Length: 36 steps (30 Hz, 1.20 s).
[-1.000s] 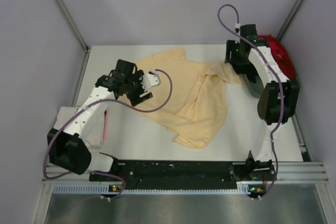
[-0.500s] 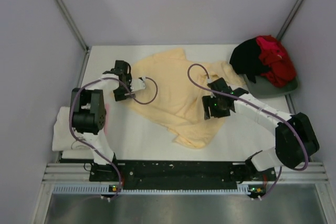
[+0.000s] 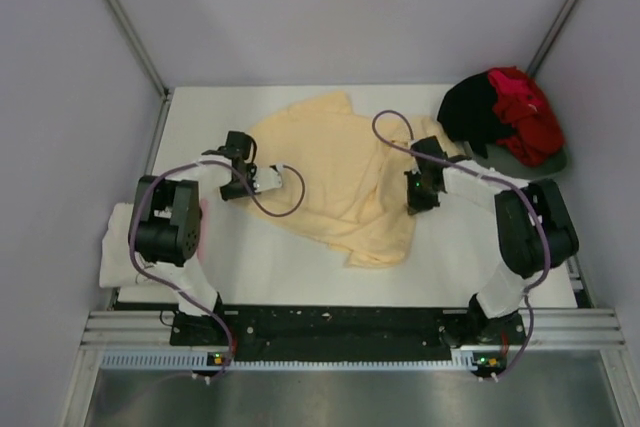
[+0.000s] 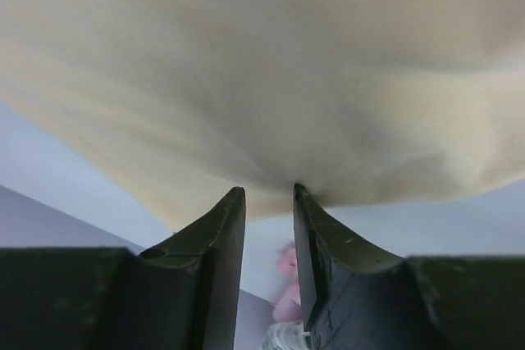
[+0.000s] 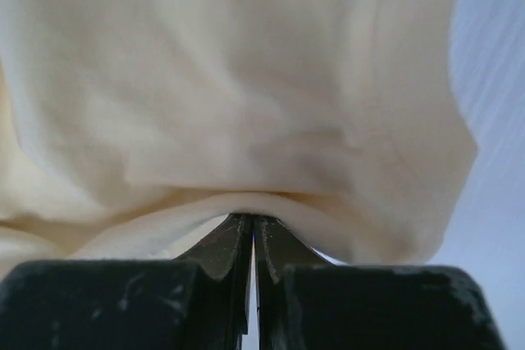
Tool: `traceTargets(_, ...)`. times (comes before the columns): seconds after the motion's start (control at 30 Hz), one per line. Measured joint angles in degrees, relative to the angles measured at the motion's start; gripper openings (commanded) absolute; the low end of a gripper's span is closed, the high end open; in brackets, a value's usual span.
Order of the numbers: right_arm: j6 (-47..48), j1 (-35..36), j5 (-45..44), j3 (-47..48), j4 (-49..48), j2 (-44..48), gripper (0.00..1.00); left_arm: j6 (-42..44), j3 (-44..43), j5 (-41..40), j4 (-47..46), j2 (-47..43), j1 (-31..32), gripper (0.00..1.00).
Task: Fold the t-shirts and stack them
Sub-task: Flatten out the tshirt
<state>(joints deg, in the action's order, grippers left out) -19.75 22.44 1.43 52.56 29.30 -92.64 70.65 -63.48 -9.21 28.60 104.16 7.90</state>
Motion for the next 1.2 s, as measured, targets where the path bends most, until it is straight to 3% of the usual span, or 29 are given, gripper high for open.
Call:
traceTargets(0.13,2.86,-8.22,2.10,11.06,-0.09,-9.44,0.00,-1.77,6.01,4.98,4.52,-6.62,4.92,0.45)
traceTargets(0.2,3.93,-11.98,2.49,17.25,-0.15,-14.10,0.00,-2.56,9.38,8.79,8.20,-11.06,9.33,0.53)
traceTargets(0.3,5.75,-15.93,2.47,24.13,0.98,-17.79,0.30,-3.54,12.37,15.13,14.25,-18.21,15.19,0.64)
traceTargets(0.4,6.62,-16.94,1.60,25.03,2.40,-15.93,0.45,-4.28,12.61,17.68,17.16,-24.46,14.86,0.70)
traceTargets(0.53,6.78,-16.17,-1.01,19.23,3.74,-5.95,0.51,-4.04,12.94,17.20,18.40,-28.72,12.22,0.72)
traceTargets(0.63,5.60,-16.06,-1.81,11.54,4.52,6.78,0.55,-2.75,15.15,15.39,17.64,-29.27,10.29,0.73)
traceTargets(0.77,2.64,-15.15,-1.70,2.58,4.83,19.34,0.56,-0.46,17.40,14.05,14.53,-28.26,3.08,0.74)
traceTargets(0.9,-1.42,-13.16,1.14,-5.73,5.88,23.98,0.56,0.04,15.02,12.96,10.88,-24.09,-1.97,0.74)
traceTargets(1.2,-13.62,-11.13,11.58,-18.86,0.13,27.47,0.56,1.97,17.51,14.56,6.75,-21.59,-1.97,0.74)
